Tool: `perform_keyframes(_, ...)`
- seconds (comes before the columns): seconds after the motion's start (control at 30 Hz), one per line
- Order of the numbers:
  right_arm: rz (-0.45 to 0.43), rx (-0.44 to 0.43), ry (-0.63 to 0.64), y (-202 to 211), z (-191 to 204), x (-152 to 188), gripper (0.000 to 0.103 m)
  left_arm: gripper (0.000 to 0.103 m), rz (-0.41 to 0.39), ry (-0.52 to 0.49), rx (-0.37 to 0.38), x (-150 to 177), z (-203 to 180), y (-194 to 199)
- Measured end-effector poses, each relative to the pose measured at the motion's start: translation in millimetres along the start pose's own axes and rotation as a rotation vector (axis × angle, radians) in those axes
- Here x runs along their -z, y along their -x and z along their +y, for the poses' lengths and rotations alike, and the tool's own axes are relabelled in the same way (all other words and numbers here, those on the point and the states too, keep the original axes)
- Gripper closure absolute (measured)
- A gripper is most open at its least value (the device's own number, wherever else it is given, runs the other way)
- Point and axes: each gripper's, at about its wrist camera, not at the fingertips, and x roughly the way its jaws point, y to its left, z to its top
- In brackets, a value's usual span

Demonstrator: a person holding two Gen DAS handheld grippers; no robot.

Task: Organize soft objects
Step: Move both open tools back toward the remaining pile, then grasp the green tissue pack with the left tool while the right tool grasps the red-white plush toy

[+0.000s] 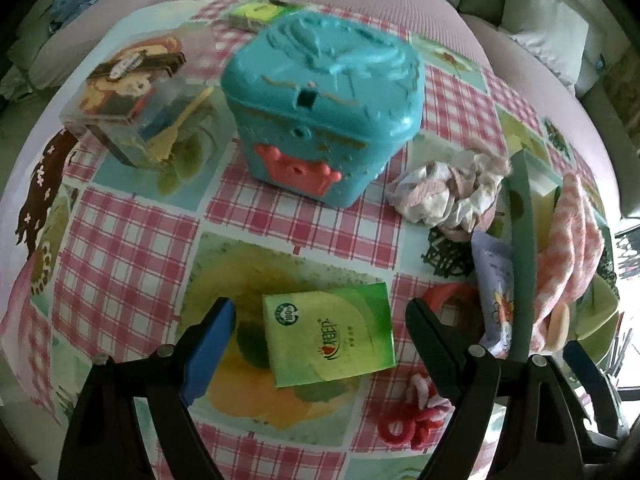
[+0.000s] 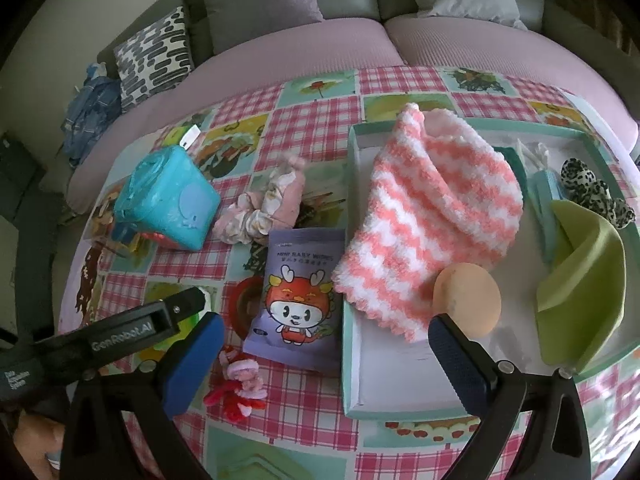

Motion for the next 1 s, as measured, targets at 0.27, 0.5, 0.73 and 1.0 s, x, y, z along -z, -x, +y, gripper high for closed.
perform_keyframes(0.27, 0.0, 0.003, -0.001, 0.1, -1.8, -0.1, 0.0, 0.02, 0.006, -0.035, 0.001, 0.8, -11.2, -7.4)
perform_keyframes(0.5, 0.001, 0.011, -0.001, -0.2, -1.4, 0.3, 0.0, 0.036, 0.016, -0.055, 0.01, 0.9, -24.0, -11.2)
perform_keyframes(0.73, 0.005, 0.008, 0.021, 0.7, 3.6, 1.2, 0.0, 0.037, 0.009, -0.077, 0.0, 5.9, -21.7, -8.4)
perform_keyframes(1.0, 0.037, -0.03, 0.092, -1.1, 20.4, 7.9, 0.0, 0.037, -0.015, -0.024, -0.024, 1.3, 6.2, -1.6)
